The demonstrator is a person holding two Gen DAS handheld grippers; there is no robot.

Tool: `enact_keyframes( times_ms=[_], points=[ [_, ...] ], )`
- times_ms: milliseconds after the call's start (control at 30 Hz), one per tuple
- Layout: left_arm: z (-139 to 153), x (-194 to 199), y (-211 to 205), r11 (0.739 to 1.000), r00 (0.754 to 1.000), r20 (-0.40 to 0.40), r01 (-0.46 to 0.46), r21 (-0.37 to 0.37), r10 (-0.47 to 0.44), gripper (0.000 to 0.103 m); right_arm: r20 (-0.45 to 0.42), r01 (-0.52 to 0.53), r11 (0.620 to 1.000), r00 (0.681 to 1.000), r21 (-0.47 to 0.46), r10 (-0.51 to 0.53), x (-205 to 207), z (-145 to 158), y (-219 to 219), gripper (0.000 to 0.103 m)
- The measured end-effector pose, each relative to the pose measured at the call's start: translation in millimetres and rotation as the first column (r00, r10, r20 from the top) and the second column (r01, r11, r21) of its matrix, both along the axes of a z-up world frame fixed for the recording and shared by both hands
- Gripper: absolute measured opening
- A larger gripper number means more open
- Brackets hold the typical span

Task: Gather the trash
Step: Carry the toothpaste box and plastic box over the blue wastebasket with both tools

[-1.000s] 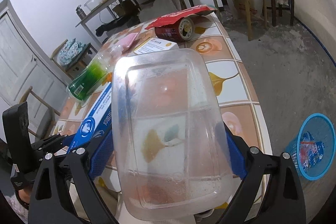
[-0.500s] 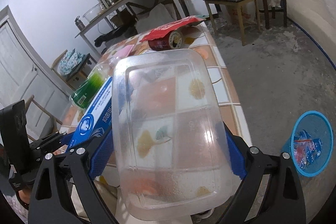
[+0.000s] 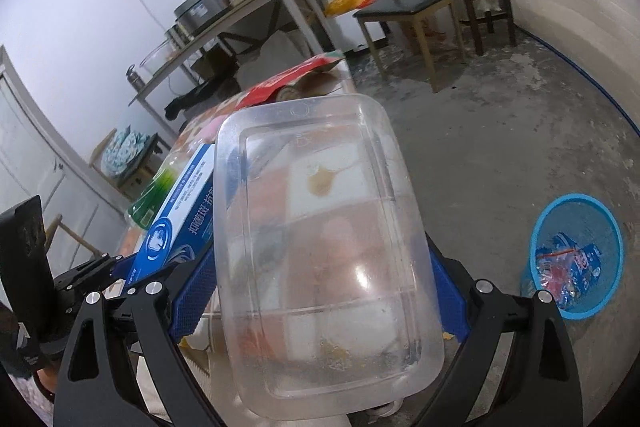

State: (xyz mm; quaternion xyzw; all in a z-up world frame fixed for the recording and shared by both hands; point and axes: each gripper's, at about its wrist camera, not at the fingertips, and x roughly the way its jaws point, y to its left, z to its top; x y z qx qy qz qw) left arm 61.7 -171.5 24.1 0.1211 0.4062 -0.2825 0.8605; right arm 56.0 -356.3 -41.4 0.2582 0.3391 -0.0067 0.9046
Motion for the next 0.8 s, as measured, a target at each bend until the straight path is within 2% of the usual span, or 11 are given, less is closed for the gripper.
enact_keyframes(
  times_ms=[133, 333, 433, 600, 800],
  points=[
    [3, -2, -21, 0.999, 0.999, 0.007, 0.047, 0.0, -0.047, 0.044, 0.006, 0.052, 0.999, 0.999, 0.009, -0.052, -13, -2, -16, 0.089],
    [11, 0, -69, 0.987, 0.987, 0.01, 0.16, -0.012, -0.16, 0.044, 0.004, 0.187, 0.982, 0.982, 0.015, -0.187, -45, -6, -61, 0.089],
    [11, 4, -98, 0.971, 0.971, -0.026, 0.237, -0.026, -0.237, 0.044, -0.009, 0.275, 0.961, 0.961, 0.022, -0.275, -67, -12, -89, 0.089],
    [3, 4, -149, 0.941, 0.938, -0.072, 0.338, -0.033, -0.34, 0.044, -0.048, 0.416, 0.909, 0.909, 0.029, -0.415, -104, -29, -132, 0.089],
    [-26, 2, -211, 0.906, 0.884, -0.203, 0.42, -0.048, -0.421, 0.044, -0.12, 0.53, 0.843, 0.847, 0.095, -0.518, -131, -68, -178, 0.089]
  ],
)
